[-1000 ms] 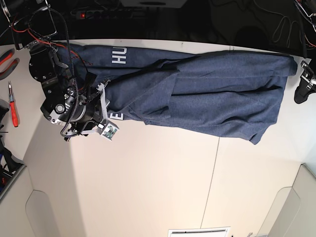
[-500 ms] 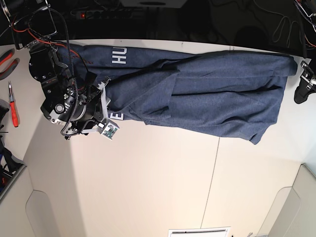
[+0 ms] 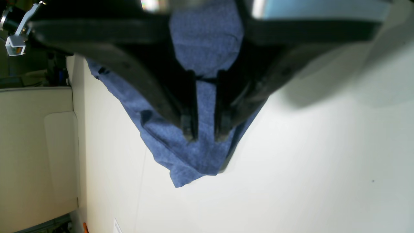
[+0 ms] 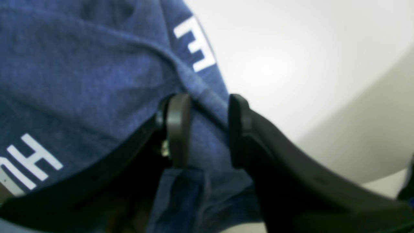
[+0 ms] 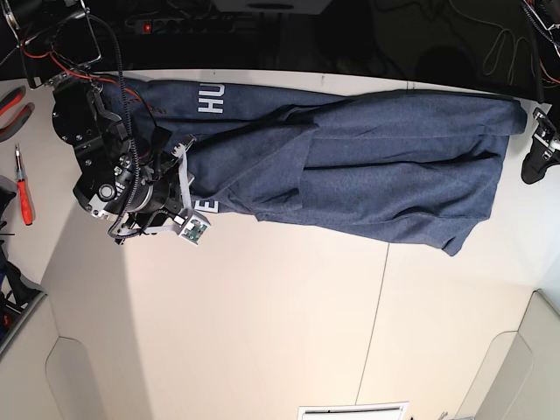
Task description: Layout the t-shirt on the table in an organized manner, then fold the t-shirt properly
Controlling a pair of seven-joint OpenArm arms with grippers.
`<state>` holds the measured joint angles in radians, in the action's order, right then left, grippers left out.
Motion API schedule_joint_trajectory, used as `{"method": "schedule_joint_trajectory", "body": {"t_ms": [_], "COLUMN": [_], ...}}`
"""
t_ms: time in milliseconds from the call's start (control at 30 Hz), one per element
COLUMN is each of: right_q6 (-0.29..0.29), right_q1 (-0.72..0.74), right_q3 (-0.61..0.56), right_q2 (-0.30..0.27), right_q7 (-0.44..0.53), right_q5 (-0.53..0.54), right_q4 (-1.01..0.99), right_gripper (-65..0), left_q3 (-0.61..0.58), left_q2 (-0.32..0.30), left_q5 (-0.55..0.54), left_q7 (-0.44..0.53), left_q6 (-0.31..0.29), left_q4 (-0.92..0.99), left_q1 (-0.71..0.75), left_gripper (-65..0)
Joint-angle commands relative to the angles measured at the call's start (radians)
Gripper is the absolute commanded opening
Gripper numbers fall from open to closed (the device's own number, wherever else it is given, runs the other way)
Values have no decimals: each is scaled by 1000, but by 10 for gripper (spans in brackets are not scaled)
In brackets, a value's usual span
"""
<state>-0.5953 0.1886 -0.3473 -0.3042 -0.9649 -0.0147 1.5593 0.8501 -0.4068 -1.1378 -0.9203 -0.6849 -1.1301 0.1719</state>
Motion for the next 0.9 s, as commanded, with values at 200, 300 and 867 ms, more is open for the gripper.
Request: {"method": "schedule_joint_trajectory", "body": {"t_ms": [200,300,867], "right_q6": [8,25,32], "right_q1": [19,19,-129], "right_q3": [5,5,5], "right_q2": [23,22,21], "right_q7": [18,8,-152], "right_q5": [3,3,4], "right_q4": [-24,-12,256], "right_gripper": [-536,-650,-650], "left_q3": [5,5,5], "left_q2": [-22,-22,-23], "left_q5": [-25,-25,-25], "left_q7": [11,11,11], "left_q6": [-13,-13,-13], "left_q4": [-17,-17,-17], "left_q1": [-3,-3,-3], "left_gripper": [-551,-551,-551]}}
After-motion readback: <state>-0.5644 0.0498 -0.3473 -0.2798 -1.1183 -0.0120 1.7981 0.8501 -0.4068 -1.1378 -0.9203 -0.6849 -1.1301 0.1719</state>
